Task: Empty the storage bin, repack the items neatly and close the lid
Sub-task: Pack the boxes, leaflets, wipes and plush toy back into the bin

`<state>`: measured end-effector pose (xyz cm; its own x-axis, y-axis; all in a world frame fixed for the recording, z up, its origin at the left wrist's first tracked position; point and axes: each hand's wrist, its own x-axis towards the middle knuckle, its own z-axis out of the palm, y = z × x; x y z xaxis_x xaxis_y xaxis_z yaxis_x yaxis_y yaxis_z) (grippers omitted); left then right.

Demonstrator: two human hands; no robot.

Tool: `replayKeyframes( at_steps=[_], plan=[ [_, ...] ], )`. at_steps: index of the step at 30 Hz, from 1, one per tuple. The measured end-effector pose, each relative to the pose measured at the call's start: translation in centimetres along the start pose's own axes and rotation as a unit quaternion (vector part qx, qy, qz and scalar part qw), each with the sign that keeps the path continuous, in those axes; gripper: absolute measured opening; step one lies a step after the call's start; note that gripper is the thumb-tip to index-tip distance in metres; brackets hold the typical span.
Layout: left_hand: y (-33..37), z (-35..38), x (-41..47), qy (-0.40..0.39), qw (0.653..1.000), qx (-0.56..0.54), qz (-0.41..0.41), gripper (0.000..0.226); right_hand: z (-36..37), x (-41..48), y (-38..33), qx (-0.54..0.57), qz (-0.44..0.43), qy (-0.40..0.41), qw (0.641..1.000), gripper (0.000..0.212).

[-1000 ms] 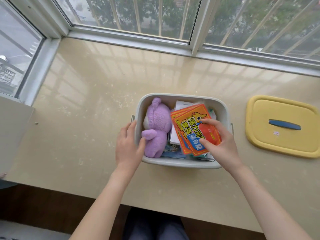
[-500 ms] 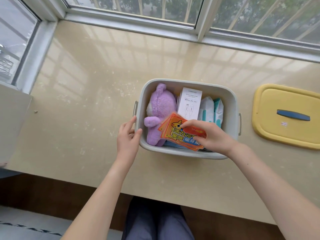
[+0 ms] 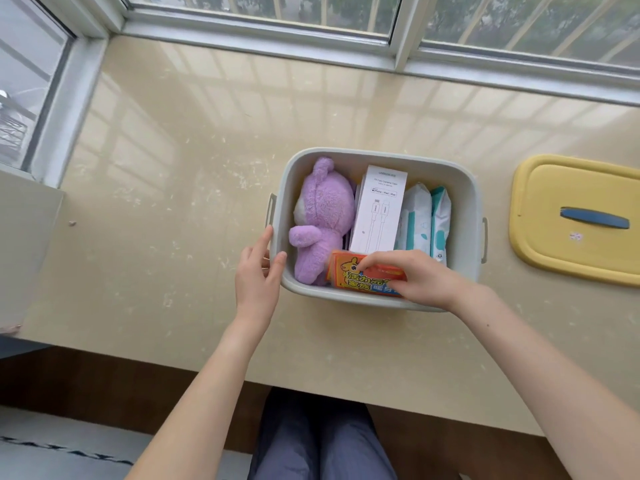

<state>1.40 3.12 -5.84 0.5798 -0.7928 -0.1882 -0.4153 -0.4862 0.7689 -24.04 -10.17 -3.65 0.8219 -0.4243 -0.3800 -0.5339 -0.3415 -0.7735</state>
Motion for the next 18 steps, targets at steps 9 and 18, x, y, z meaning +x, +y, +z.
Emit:
replayKeyframes(
  at_steps=[9,18],
  plan=[
    [-0.3,0.2,0.1,0.0,1.0,-0.017,-0.007,0.048,-0.1,-0.6,0.4,0.157,0.061,0.041,0.985,0.048],
    [-0.2,0.1,0.1,-0.005,1.0,-0.021,-0.019,0.048,-0.6,-2.1,-0.1,0.231,0.093,0.075,0.966,0.041]
  ],
)
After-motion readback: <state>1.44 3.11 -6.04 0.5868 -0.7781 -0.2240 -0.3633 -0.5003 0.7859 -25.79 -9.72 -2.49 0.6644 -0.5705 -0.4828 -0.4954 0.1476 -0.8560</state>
